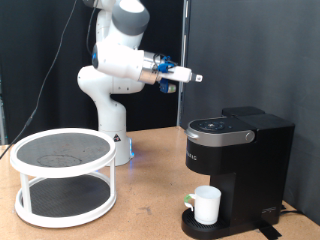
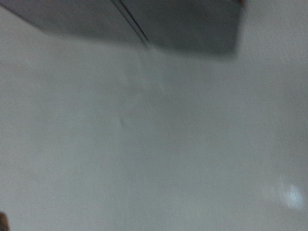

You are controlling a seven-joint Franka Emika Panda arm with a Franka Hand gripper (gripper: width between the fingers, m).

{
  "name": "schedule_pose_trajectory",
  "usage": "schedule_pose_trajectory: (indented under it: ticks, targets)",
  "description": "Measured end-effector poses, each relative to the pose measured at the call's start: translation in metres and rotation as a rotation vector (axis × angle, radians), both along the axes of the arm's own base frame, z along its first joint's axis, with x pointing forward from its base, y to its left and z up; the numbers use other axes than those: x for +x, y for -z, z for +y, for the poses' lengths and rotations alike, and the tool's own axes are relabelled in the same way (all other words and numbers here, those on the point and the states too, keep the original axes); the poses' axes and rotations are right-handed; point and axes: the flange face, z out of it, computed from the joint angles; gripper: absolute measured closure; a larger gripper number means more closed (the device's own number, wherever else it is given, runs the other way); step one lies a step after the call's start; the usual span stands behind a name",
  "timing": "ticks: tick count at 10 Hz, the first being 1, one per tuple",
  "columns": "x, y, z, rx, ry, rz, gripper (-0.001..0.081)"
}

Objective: Make a cup of coffee with the keurig machine

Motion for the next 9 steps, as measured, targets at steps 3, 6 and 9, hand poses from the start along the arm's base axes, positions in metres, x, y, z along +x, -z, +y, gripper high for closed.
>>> schedule_pose_trajectory:
  ticks: [3,6,9]
  targets:
    - [0.025,-0.035,0.016,-0.373,0.032,-0.153,0.0072]
    - [0.044,-0.070,0.023,-0.633,-0.113,-0.274,0.0072]
    - [0.058,-0.070,0.020,-0.641,-0.134,-0.277,0.0072]
